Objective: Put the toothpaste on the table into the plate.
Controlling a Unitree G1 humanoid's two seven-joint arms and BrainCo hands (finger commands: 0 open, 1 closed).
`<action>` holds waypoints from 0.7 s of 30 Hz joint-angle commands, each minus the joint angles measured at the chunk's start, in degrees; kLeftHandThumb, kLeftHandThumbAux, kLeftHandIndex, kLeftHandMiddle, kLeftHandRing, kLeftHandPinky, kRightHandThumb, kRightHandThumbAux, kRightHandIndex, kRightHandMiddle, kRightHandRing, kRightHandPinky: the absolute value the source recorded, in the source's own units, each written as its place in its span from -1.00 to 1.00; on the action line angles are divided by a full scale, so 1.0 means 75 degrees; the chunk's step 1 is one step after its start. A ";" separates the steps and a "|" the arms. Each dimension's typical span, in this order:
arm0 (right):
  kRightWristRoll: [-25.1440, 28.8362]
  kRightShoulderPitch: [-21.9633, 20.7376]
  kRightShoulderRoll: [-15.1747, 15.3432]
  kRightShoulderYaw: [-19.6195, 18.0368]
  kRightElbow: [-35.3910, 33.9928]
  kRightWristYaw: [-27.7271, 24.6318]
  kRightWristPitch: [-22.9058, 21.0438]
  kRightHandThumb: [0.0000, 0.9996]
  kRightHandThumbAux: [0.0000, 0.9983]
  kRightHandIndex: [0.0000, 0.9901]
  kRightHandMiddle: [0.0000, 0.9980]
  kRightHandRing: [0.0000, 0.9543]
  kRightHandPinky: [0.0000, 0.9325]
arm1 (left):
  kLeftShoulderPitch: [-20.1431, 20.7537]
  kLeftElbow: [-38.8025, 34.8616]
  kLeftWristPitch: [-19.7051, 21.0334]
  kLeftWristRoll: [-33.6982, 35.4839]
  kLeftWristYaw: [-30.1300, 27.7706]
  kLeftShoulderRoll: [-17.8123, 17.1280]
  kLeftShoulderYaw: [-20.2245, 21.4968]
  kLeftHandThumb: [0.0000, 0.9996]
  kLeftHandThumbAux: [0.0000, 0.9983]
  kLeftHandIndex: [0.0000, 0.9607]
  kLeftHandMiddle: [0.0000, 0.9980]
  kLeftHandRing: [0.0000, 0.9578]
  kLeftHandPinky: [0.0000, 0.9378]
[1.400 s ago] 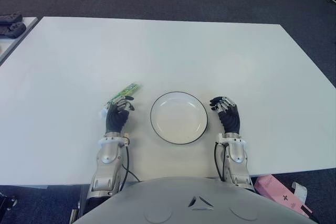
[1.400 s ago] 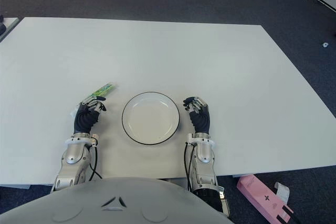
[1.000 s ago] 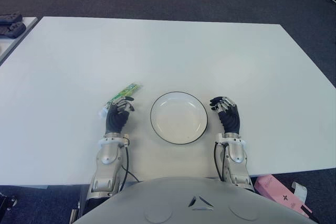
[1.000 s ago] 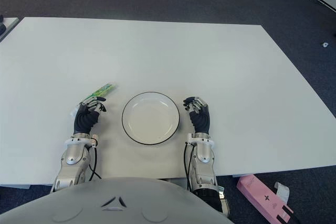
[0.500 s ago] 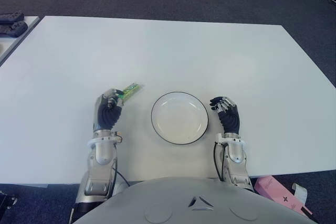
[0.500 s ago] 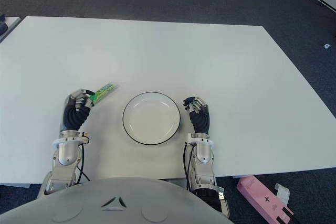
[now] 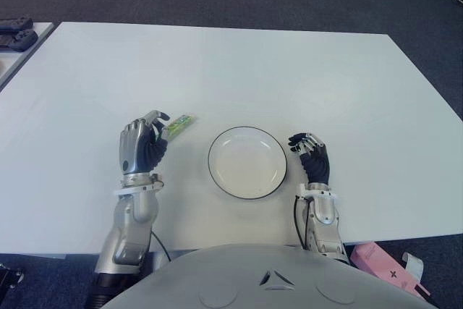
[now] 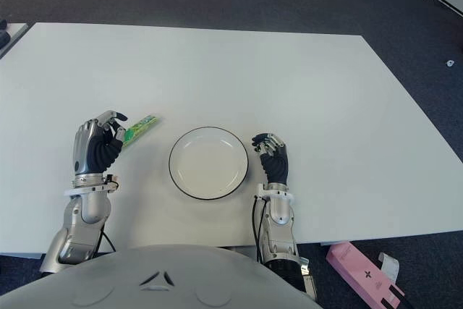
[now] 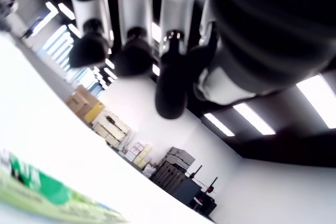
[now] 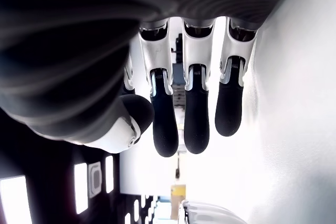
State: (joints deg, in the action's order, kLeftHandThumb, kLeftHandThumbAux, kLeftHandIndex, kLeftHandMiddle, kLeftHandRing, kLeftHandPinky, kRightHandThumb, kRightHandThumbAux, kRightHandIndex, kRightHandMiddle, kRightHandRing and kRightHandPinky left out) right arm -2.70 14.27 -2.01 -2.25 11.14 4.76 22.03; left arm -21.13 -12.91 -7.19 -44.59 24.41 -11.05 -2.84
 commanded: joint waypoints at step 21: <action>0.0024 0.0191 -0.0030 0.0022 0.0027 0.0044 -0.0128 0.41 0.45 -0.14 -0.03 -0.02 0.00 | 0.0796 -0.0282 0.3151 -0.2669 -0.3789 -0.1565 -0.0758 -0.10 -0.65 -0.95 -0.74 -0.76 -0.71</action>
State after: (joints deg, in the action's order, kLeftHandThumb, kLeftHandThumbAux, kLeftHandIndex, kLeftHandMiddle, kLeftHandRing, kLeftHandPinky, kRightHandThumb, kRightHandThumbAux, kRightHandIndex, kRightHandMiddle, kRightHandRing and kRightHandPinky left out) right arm -2.60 14.79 -2.07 -2.26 10.70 5.16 22.10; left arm -16.12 -14.31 15.50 -62.26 -0.56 -21.36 -7.07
